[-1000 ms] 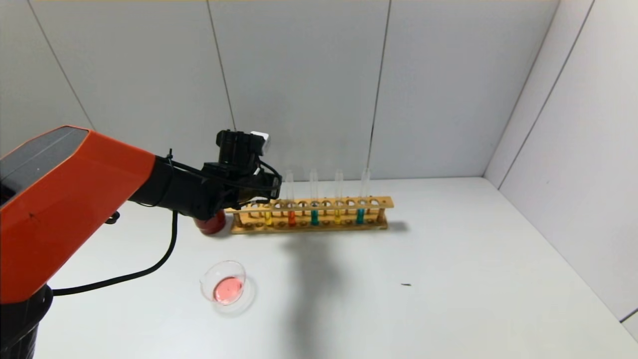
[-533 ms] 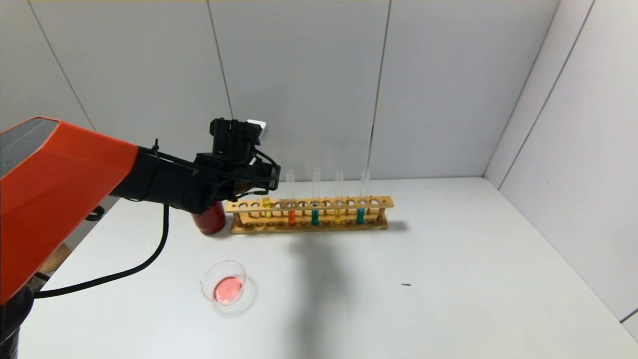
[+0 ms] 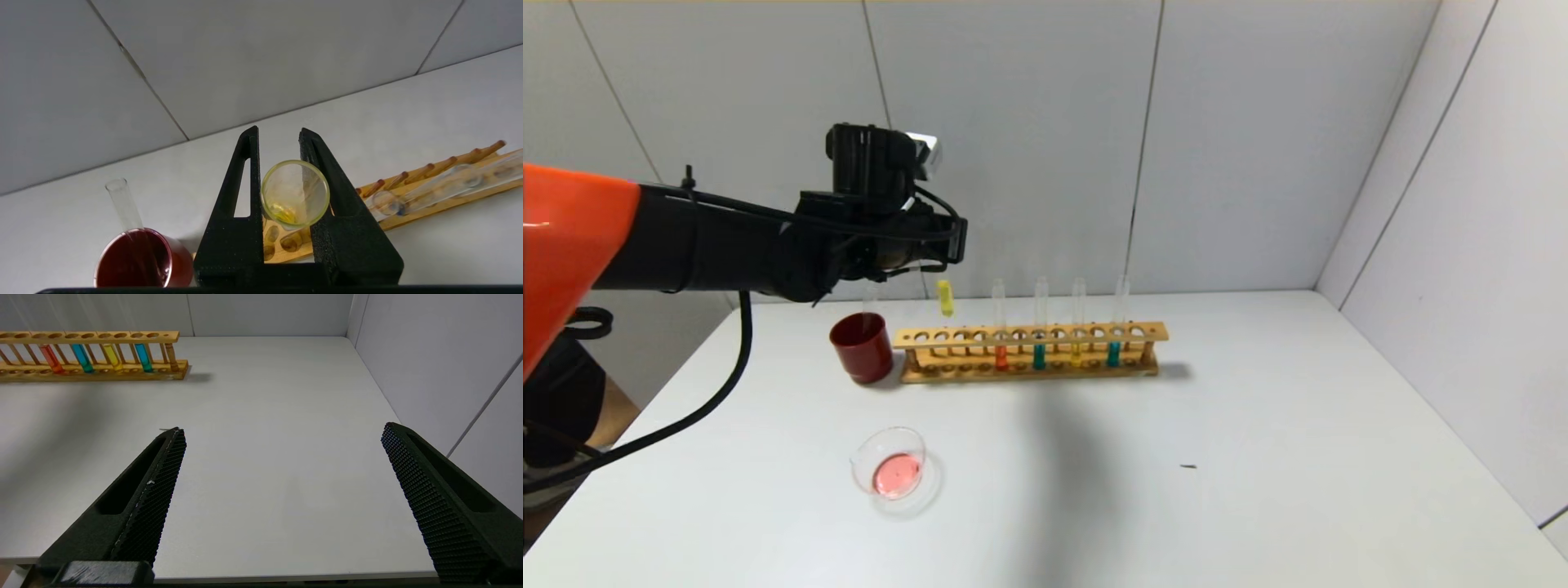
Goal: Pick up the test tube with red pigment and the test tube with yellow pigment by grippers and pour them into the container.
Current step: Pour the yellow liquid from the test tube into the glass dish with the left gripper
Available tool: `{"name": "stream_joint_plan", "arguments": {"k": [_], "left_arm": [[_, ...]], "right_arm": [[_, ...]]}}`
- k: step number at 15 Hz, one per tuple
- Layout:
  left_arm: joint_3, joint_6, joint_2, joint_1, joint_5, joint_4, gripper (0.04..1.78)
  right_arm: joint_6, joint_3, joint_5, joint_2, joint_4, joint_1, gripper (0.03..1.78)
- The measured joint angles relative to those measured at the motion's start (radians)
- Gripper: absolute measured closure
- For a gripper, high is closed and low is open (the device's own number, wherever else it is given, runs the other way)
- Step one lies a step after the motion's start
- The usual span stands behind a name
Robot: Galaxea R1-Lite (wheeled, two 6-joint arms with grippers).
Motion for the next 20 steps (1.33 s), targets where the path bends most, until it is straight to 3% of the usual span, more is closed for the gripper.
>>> {"name": "stream_joint_plan", "arguments": {"k": [4,9,15,20], "left_arm": [[0.072,0.059,-0.092,0.008,-0.001,0.034,1.46],[0.399,0.239,-0.270,0.066,-0.006,-0.009,1.46],[0.788,0.568,-0.424,0.174,-0.025,-0.301,1.46],[0.938,0.840,-0.412,0.238,-0.240,-0.549,1.46]], "right_arm": [[0.000,0.000,0.000,0.000,0.000,0.000,0.06],[0.000,0.000,0.000,0.000,0.000,0.000,0.06],[0.000,0.000,0.000,0.000,0.000,0.000,0.06],[0.000,0.000,0.000,0.000,0.000,0.000,0.06]]}}
